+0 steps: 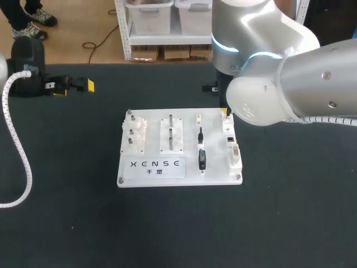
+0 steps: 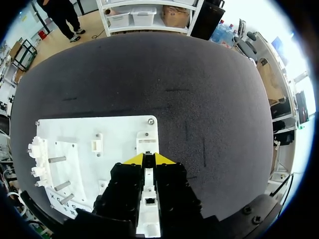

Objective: Insert the USB connector, Ethernet cable, and multi-pin plug into their matching sockets one by one.

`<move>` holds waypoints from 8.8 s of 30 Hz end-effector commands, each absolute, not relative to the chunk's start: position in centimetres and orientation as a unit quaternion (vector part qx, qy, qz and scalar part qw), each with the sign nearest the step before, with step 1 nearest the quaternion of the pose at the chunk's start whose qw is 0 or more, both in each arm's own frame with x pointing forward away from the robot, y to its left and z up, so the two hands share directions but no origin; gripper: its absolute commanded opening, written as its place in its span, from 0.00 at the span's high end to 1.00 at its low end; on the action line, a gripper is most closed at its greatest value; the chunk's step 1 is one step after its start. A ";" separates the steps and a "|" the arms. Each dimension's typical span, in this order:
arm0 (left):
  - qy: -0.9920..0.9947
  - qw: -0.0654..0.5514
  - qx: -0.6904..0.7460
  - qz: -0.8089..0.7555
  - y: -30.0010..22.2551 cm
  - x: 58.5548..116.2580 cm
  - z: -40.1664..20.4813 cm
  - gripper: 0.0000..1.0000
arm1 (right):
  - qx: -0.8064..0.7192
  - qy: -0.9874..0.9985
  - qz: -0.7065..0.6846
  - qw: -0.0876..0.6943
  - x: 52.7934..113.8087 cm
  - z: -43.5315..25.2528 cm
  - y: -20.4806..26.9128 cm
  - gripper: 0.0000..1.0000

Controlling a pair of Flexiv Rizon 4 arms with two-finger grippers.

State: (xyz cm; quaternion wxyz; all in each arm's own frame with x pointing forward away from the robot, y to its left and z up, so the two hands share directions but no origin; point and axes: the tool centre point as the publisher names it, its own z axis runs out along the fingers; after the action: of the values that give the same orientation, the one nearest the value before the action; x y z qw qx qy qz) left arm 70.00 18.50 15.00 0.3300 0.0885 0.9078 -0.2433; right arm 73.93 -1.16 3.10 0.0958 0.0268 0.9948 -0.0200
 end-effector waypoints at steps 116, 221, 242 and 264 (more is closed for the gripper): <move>0.908 0.330 0.088 -0.243 18.5 70.0 15.0 0.00 | -0.026 0.996 0.040 0.081 66.5 5.4 3.6 1.00; 0.908 0.330 0.088 -0.243 18.5 70.0 15.0 0.00 | -0.046 0.999 0.015 0.015 59.4 3.0 6.4 0.11; 0.908 0.330 0.088 -0.243 18.5 70.0 15.0 0.00 | -0.023 0.999 0.031 0.006 58.7 1.5 5.9 0.62; 0.908 0.330 0.088 -0.243 18.5 70.0 15.0 0.00 | -0.067 0.994 0.030 0.080 58.7 2.2 6.7 1.00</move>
State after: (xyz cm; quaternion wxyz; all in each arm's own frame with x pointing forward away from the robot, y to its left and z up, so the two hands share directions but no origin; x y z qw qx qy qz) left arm 69.99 18.50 15.00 0.3300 0.0885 0.9078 -0.2433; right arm 59.62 6.92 1.34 0.0455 -0.0659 0.9964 0.0279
